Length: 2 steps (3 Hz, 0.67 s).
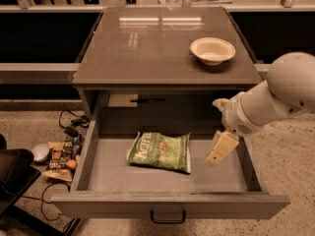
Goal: Pick green jalapeno chip bag from top drawer and place on counter
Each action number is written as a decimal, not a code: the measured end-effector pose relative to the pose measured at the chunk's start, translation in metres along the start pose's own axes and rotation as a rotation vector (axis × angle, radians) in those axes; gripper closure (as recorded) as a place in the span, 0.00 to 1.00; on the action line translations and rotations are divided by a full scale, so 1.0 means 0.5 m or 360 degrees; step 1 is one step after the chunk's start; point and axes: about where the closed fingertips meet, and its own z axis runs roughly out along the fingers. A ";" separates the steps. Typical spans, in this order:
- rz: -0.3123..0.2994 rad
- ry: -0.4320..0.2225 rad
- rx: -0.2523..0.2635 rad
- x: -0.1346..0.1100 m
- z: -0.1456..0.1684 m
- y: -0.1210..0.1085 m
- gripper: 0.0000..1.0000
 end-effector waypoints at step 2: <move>0.0095 -0.0273 -0.0092 -0.016 0.232 0.030 0.00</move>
Offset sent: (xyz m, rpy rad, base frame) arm 0.0188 0.0875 -0.1411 0.2576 0.0519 0.0017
